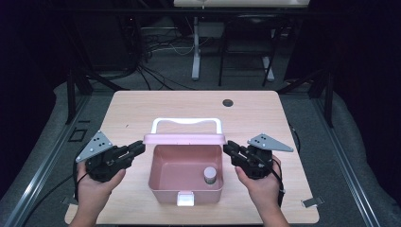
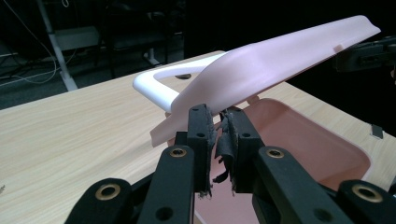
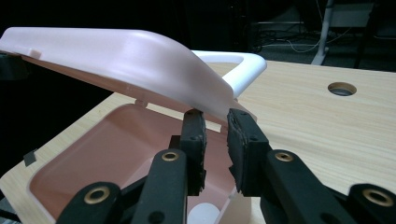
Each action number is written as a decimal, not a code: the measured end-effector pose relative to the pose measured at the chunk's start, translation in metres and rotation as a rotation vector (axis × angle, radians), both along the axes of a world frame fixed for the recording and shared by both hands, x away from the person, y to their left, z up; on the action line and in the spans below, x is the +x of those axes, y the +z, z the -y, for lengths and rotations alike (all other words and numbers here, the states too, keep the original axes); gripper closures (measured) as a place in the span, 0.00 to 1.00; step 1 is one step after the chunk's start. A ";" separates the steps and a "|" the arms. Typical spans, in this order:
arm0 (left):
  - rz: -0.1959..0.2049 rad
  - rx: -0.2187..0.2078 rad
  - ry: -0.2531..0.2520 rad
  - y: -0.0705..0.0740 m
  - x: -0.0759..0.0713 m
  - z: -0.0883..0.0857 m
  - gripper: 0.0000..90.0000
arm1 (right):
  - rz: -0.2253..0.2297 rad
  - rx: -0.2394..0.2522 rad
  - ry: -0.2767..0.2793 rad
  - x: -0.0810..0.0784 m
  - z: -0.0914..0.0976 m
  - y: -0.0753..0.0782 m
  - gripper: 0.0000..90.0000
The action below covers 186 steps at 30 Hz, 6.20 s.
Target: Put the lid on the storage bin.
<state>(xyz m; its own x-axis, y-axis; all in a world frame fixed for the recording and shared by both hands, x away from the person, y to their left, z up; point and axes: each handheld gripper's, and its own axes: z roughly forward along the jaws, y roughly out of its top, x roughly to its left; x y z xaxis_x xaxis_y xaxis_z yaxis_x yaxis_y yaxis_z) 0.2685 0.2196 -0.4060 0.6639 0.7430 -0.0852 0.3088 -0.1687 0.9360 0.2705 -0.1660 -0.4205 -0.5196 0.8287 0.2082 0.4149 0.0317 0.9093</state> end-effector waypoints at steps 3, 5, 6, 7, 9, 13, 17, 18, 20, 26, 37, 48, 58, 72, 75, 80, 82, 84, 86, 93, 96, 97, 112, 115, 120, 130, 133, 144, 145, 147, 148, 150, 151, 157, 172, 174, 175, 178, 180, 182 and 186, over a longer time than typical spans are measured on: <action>-0.009 -0.004 0.001 0.000 0.001 -0.001 0.91 | 0.000 -0.002 0.006 -0.001 0.001 0.002 0.85; -0.008 -0.010 0.005 0.000 0.001 0.000 0.91 | 0.002 -0.005 0.007 -0.003 0.003 0.005 0.86; -0.007 -0.012 0.007 0.001 0.001 0.000 0.91 | 0.003 -0.008 0.009 -0.003 0.003 0.006 0.86; -0.005 -0.014 0.009 0.001 0.001 0.001 0.91 | 0.004 -0.007 0.008 -0.003 0.004 0.006 0.86; -0.006 -0.010 0.010 0.001 0.001 0.001 0.91 | 0.000 -0.011 0.007 -0.003 0.006 0.007 0.86; -0.011 -0.006 0.011 0.004 0.002 0.001 0.91 | -0.005 -0.001 -0.002 -0.002 0.011 0.007 0.86; -0.014 0.002 0.016 0.004 0.001 0.001 0.89 | -0.009 0.014 -0.010 -0.001 0.014 0.008 0.86; -0.013 0.005 0.014 0.004 0.001 0.001 0.89 | -0.008 0.015 -0.012 -0.001 0.014 0.008 0.86; -0.014 0.014 0.008 0.003 -0.001 0.001 0.89 | -0.007 0.017 -0.015 -0.001 0.016 0.008 0.85; -0.022 0.015 0.001 0.001 -0.004 -0.001 0.89 | -0.006 0.021 -0.022 0.000 0.018 0.008 0.85; -0.024 0.016 -0.022 -0.006 -0.013 -0.002 0.87 | -0.008 0.020 -0.020 0.000 0.019 0.006 0.82; -0.018 0.018 -0.015 -0.011 -0.018 0.000 0.87 | -0.008 0.025 -0.014 0.000 0.019 0.005 0.81; -0.017 0.015 -0.016 -0.014 -0.020 0.000 0.85 | -0.010 0.025 -0.009 0.000 0.019 0.003 0.81; -0.037 0.004 -0.046 -0.019 -0.021 -0.001 0.78 | -0.017 0.031 -0.023 -0.002 0.024 0.001 0.80; -0.035 0.006 -0.048 -0.021 -0.023 -0.001 0.78 | -0.015 0.031 -0.027 -0.002 0.025 0.002 0.80; -0.033 0.015 -0.047 -0.022 -0.025 -0.001 0.79 | -0.006 0.041 -0.035 -0.003 0.028 0.005 0.80; -0.031 0.011 -0.043 -0.023 -0.027 -0.001 0.79 | -0.010 0.037 -0.035 -0.003 0.028 0.005 0.80; -0.032 0.022 -0.039 -0.024 -0.028 -0.001 0.79 | -0.013 0.037 -0.033 -0.003 0.028 0.004 0.80; -0.026 0.028 -0.041 -0.025 -0.029 -0.001 0.80 | -0.017 0.035 -0.030 -0.002 0.027 0.004 0.80; -0.017 0.031 -0.038 -0.028 -0.032 0.000 0.81 | -0.028 0.033 -0.025 -0.001 0.025 0.001 0.80; -0.019 0.036 -0.039 -0.029 -0.033 -0.001 0.81 | -0.028 0.035 -0.027 0.000 0.026 0.001 0.80; -0.019 0.036 -0.039 -0.029 -0.033 -0.001 0.81 | -0.028 0.035 -0.027 0.000 0.026 0.001 0.80; -0.025 0.035 -0.037 -0.037 -0.039 -0.001 0.81 | -0.033 0.039 -0.023 0.001 0.025 0.000 0.79; -0.026 0.039 -0.038 -0.038 -0.040 -0.001 0.81 | -0.034 0.040 -0.023 0.001 0.025 -0.001 0.78; -0.032 0.043 -0.039 -0.040 -0.041 -0.002 0.83 | -0.040 0.038 -0.021 0.002 0.025 -0.001 0.78; -0.041 0.039 -0.043 -0.045 -0.044 -0.002 0.83 | -0.051 0.040 -0.009 0.004 0.020 -0.006 0.78; -0.042 0.044 -0.044 -0.046 -0.044 -0.002 0.83 | -0.054 0.040 -0.007 0.005 0.020 -0.007 0.78; -0.054 0.058 -0.048 -0.052 -0.047 -0.003 0.83 | -0.068 0.040 0.003 0.007 0.016 -0.011 0.78; -0.051 0.049 -0.048 -0.053 -0.047 -0.002 0.83 | -0.068 0.043 0.003 0.007 0.017 -0.011 0.78; -0.052 0.048 -0.047 -0.053 -0.047 -0.002 0.83 | -0.068 0.044 0.003 0.007 0.017 -0.011 0.78; -0.057 0.053 -0.049 -0.054 -0.047 -0.002 0.83 | -0.067 0.044 0.003 0.007 0.017 -0.011 0.78; -0.063 0.056 -0.048 -0.056 -0.048 -0.002 0.83 | -0.067 0.043 0.002 0.007 0.017 -0.011 0.78; -0.064 0.057 -0.050 -0.057 -0.048 -0.002 0.83 | -0.067 0.043 0.002 0.008 0.017 -0.011 0.78; -0.074 0.059 -0.054 -0.060 -0.049 -0.002 0.84 | -0.071 0.041 0.001 0.008 0.016 -0.012 0.77; -0.092 0.069 -0.060 -0.067 -0.050 -0.001 0.84 | -0.070 0.041 -0.002 0.009 0.016 -0.013 0.77; -0.093 0.067 -0.062 -0.068 -0.050 -0.001 0.84 | -0.071 0.042 -0.002 0.009 0.016 -0.013 0.77; -0.093 0.068 -0.062 -0.068 -0.051 -0.001 0.84 | -0.071 0.041 -0.002 0.009 0.016 -0.013 0.77; -0.094 0.069 -0.060 -0.069 -0.051 -0.001 0.84 | -0.072 0.041 -0.002 0.009 0.016 -0.013 0.77; -0.097 0.068 -0.060 -0.070 -0.051 -0.001 0.84 | -0.072 0.040 -0.002 0.009 0.016 -0.013 0.77; -0.103 0.071 -0.061 -0.070 -0.052 -0.001 0.84 | -0.072 0.040 -0.002 0.009 0.016 -0.013 0.77; -0.102 0.074 -0.061 -0.072 -0.052 -0.001 0.84 | -0.072 0.041 -0.003 0.009 0.016 -0.014 0.77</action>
<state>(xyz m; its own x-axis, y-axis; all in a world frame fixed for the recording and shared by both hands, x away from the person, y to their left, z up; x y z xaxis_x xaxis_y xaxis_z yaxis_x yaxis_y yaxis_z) 0.2162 0.2207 -0.4779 0.6987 0.7083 -0.1007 0.3884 -0.2573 0.8848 0.2795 -0.1823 -0.4341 -0.4996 0.8201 0.2789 0.4796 -0.0062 0.8775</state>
